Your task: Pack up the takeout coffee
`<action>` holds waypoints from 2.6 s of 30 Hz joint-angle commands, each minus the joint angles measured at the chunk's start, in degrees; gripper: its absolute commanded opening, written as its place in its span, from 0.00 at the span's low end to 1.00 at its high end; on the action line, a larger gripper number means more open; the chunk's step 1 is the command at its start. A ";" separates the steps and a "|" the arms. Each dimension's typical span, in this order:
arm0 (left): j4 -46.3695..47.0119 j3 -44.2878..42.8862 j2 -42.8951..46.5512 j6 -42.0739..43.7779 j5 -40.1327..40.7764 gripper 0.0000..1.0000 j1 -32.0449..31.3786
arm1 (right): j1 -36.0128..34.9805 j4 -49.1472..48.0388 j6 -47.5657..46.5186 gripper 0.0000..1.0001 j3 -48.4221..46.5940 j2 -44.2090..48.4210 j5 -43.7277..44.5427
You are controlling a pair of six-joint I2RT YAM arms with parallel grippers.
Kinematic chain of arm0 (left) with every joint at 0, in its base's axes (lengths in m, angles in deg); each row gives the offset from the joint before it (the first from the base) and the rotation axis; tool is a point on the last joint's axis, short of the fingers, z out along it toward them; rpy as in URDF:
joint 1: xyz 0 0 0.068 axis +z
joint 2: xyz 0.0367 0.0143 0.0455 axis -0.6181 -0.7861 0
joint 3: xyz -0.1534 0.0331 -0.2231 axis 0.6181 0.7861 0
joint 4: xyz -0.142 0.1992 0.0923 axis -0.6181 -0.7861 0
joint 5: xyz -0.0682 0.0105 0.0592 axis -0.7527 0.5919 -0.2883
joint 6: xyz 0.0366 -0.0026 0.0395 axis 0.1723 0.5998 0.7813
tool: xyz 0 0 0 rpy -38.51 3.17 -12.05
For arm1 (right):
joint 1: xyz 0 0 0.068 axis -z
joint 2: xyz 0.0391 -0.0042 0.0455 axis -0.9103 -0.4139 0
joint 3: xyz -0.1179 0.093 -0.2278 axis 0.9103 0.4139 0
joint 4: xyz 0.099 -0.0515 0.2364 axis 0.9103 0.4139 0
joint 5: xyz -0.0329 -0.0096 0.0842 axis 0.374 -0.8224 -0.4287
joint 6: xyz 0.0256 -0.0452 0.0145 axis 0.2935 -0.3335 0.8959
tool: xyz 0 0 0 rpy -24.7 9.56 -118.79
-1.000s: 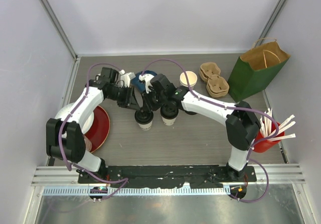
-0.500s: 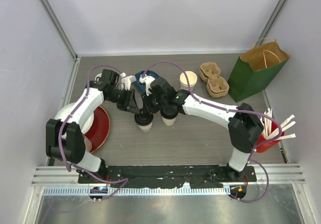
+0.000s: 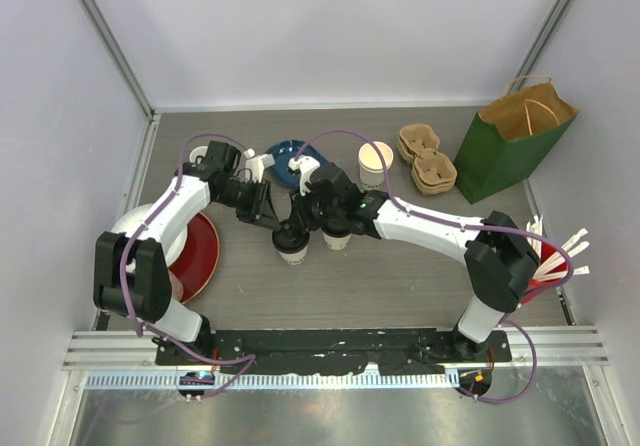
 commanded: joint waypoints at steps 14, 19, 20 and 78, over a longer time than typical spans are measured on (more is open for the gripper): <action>0.91 2.11 -3.83 1.40 2.49 0.18 -0.89 | -0.83 -7.50 3.67 0.01 15.26 -2.13 -2.68; 1.17 2.19 -4.98 1.84 3.46 0.18 -0.80 | -0.57 -8.20 3.76 0.01 18.15 -2.04 -1.54; 1.26 2.20 -5.33 1.75 3.46 0.18 -0.72 | -0.39 -8.12 3.76 0.01 18.69 -2.04 -1.45; -2.78 2.98 -4.18 3.59 -10.08 0.32 6.49 | -2.50 -13.66 2.09 0.01 18.96 4.90 4.79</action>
